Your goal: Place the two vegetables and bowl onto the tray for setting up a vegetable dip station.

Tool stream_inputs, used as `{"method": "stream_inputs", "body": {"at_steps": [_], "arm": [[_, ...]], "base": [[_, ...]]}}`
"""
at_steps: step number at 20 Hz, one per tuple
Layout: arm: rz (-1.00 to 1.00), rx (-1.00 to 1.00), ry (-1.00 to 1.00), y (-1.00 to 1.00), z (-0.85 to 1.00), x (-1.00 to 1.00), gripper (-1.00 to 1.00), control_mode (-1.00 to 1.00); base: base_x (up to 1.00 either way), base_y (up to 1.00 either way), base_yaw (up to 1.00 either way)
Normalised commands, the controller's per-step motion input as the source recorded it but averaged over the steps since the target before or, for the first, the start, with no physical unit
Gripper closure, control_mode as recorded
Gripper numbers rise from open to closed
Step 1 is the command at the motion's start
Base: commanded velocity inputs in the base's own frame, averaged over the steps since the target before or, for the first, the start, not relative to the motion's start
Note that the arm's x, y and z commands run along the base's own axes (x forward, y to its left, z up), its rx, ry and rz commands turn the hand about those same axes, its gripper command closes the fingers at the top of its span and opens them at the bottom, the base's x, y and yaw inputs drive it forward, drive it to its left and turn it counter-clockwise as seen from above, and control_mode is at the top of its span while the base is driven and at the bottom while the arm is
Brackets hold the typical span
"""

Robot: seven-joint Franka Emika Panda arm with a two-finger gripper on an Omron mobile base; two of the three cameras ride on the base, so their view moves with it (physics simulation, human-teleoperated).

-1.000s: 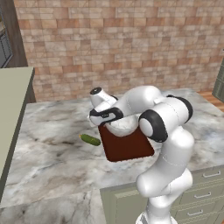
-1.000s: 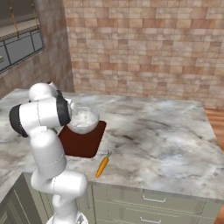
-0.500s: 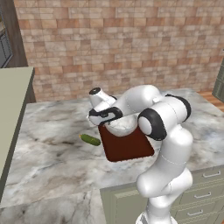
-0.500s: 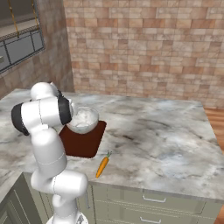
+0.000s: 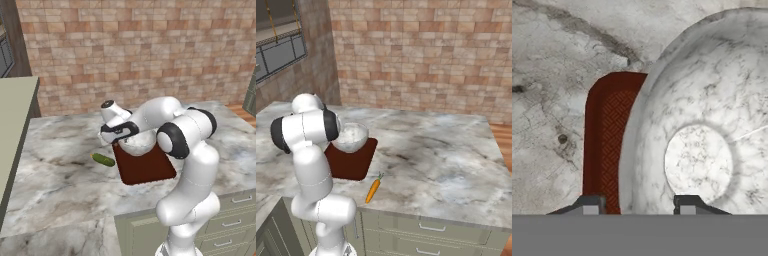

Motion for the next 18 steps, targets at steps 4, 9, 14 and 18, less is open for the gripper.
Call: {"method": "stream_inputs", "body": {"at_steps": [4, 9, 14, 18], "arm": [[-0.01, 0.00, 0.00, 0.01, 0.09, 0.00, -1.00, -1.00], [-0.02, 0.00, 0.00, 0.05, 0.28, -0.07, -1.00, -1.00], [-0.04, 0.00, 0.00, 0.16, 0.37, -0.16, -1.00, -1.00], [-0.02, 0.00, 0.00, 0.16, 0.37, -0.22, -1.00, -1.00]], "base": [[0.00, 0.00, 0.00], [0.00, 0.00, 0.00], [0.00, 0.00, 0.00], [0.00, 0.00, 0.00]]}}
